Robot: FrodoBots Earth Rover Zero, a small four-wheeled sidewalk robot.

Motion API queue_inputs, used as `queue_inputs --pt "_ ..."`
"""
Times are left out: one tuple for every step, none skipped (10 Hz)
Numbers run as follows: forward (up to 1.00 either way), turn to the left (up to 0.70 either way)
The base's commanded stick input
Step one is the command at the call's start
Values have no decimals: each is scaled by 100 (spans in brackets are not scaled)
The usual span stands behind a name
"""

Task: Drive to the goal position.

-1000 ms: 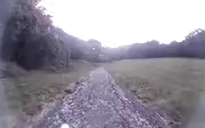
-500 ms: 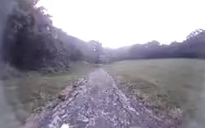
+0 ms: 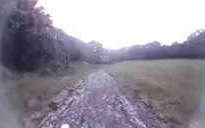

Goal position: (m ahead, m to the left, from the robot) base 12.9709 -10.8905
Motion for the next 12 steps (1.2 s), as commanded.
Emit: queue_inputs --pt "70 0" --pt "70 0" --pt "70 0" --pt "70 0" --pt "70 0" --pt "70 0" --pt "70 0" --pt "70 0" --pt "70 0" --pt "70 0" --pt "70 0" --pt "70 13"
